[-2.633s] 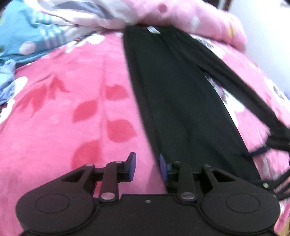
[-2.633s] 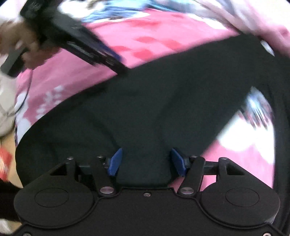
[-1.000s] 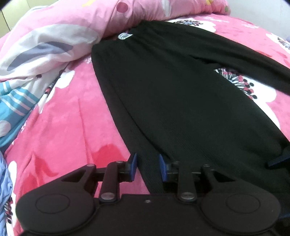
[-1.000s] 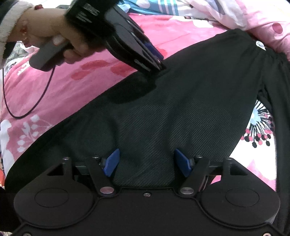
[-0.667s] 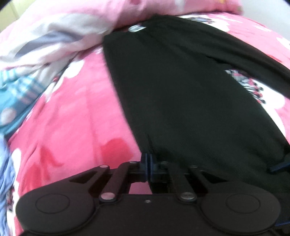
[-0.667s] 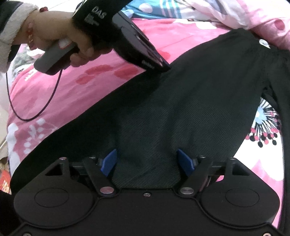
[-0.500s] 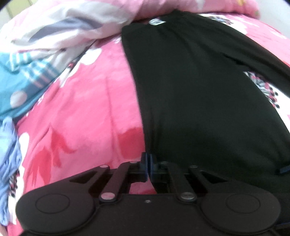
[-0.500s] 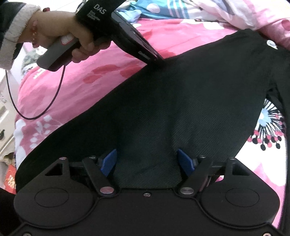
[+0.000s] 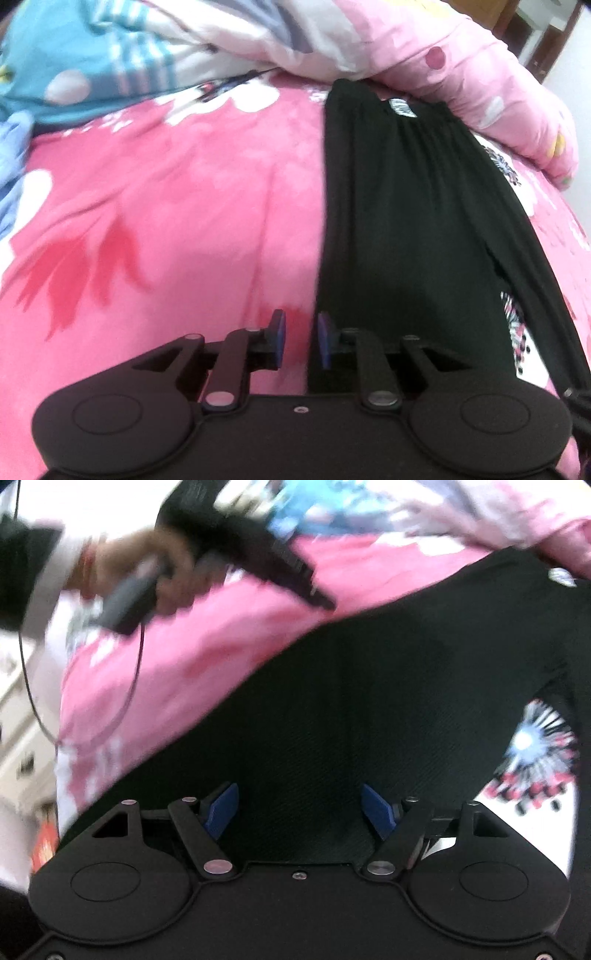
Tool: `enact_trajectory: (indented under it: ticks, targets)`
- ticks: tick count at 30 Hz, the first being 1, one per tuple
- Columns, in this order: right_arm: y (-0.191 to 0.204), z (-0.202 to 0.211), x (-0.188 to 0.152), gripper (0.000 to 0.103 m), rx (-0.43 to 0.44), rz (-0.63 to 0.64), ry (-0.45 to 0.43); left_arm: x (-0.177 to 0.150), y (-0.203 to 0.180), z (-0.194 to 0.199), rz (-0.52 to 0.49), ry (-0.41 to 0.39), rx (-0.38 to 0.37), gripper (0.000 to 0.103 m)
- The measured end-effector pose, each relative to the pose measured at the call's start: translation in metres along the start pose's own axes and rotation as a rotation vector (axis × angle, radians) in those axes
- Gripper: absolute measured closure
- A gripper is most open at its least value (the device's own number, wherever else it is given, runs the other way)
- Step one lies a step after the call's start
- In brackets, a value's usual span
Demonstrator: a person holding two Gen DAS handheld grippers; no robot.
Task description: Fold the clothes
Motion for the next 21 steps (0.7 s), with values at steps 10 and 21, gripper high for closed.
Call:
enact_trajectory:
  ticks: [10,21]
  targets:
    - [-0.105,-0.019,-0.003,0.038,-0.182,-0.458,-0.034,0.006,0.003,-0.036,0.041,-0.009,0.05,0.086]
    - [-0.11,-0.025,-0.019,0.084,-0.161,-0.417,0.014,0.017,0.025,-0.032,0.105,-0.036,0.078,0.099]
Point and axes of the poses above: each gripper's, at about its wrist camera, not at the fingertips, and z roughly against the way its jaws point, y to its left, x to its top, the point moved 7 cm from there along -z, roughly the way its jaws point, and after that the axes turned 12 degrees about z, right-handed, at the moved point
